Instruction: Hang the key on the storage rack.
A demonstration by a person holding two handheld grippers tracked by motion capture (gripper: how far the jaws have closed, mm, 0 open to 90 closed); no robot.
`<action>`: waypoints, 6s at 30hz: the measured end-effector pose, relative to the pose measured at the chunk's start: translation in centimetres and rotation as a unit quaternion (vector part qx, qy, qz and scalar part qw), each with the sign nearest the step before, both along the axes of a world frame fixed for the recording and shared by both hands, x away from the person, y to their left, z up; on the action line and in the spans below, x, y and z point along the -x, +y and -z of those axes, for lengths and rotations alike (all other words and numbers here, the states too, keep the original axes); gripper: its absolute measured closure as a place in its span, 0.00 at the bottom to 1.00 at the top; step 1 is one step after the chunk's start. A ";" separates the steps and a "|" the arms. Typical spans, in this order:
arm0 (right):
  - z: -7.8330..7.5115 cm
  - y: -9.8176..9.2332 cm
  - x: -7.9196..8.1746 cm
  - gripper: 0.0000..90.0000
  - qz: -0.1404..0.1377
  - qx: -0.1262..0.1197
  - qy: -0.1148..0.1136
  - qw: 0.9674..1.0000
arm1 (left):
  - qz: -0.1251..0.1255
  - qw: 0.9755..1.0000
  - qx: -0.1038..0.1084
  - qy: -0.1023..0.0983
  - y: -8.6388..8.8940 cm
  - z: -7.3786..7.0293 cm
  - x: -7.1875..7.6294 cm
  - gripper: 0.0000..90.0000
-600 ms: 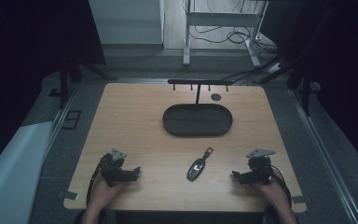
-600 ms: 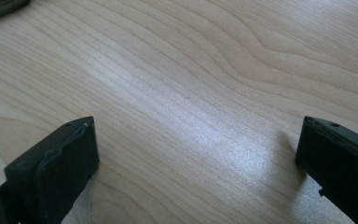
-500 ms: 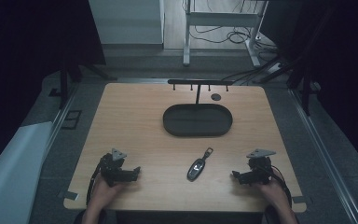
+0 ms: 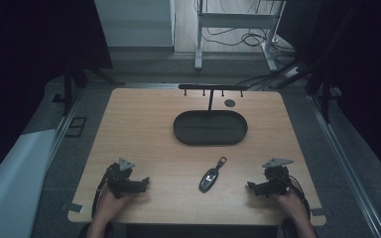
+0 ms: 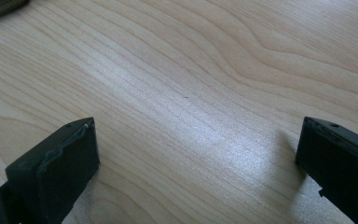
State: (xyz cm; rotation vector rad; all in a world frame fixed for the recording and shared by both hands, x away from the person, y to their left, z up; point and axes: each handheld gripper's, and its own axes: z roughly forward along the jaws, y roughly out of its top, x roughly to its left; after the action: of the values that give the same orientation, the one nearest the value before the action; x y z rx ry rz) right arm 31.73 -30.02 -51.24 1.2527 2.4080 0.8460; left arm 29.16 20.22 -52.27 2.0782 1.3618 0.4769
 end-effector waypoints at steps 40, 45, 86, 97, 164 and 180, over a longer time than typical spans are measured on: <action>-4.0 9.4 -4.7 0.00 -0.080 0.075 0.181 0.977 | 0.001 1.000 -0.001 0.001 0.0 0.0 0.0 0.00; -4.1 11.3 -5.2 0.01 -0.083 0.079 0.196 0.974 | 0.001 1.000 -0.001 0.001 0.0 0.0 0.0 0.00; -2.9 19.5 -6.5 0.00 -0.061 0.162 0.218 0.961 | 0.002 1.000 -0.001 0.001 0.0 0.0 -0.1 0.00; -2.5 16.3 -5.1 0.04 -0.057 0.179 0.246 0.951 | 0.002 1.000 -0.001 0.001 0.0 0.0 -0.1 0.00; -15.3 8.7 -12.3 0.55 -0.056 0.136 0.219 0.965 | 0.002 1.000 -0.001 0.000 0.0 0.0 -0.1 0.00; -19.4 6.3 -16.2 0.55 -0.003 0.117 0.219 0.969 | 0.002 1.000 -0.001 0.001 0.0 0.0 -0.1 0.00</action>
State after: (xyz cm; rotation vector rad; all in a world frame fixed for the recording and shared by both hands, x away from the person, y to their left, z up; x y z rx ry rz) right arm 47.88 -23.71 -31.87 1.4565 2.7447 0.2879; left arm 29.25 20.19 -52.26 2.0822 1.3583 0.4754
